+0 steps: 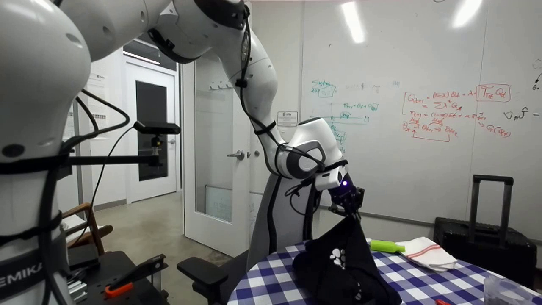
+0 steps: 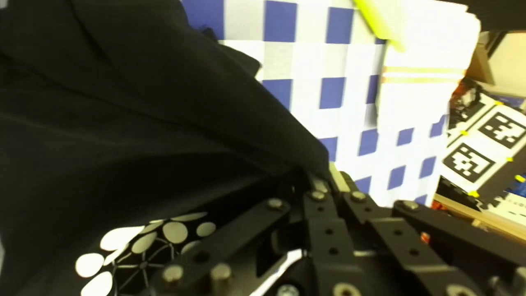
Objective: Put the black cloth on the chair
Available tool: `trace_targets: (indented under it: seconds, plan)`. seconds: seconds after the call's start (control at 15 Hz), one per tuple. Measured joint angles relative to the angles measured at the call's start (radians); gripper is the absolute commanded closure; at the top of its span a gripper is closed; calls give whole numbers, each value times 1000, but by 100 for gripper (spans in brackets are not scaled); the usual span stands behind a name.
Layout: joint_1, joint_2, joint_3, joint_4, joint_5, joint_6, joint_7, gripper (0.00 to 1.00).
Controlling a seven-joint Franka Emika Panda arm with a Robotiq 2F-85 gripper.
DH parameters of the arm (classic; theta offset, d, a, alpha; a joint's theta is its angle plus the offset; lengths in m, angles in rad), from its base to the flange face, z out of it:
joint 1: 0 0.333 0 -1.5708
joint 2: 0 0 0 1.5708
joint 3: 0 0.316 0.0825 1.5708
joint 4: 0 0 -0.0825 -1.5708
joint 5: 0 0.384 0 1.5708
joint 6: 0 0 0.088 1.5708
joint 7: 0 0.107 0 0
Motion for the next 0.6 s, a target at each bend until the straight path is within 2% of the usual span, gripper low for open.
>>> trace_targets:
  seconds: [0.27,0.6]
  plan:
    - [88,-111,-155,24,3,-23,10,99]
    - [276,-165,-391,118,-2,-103,67,99]
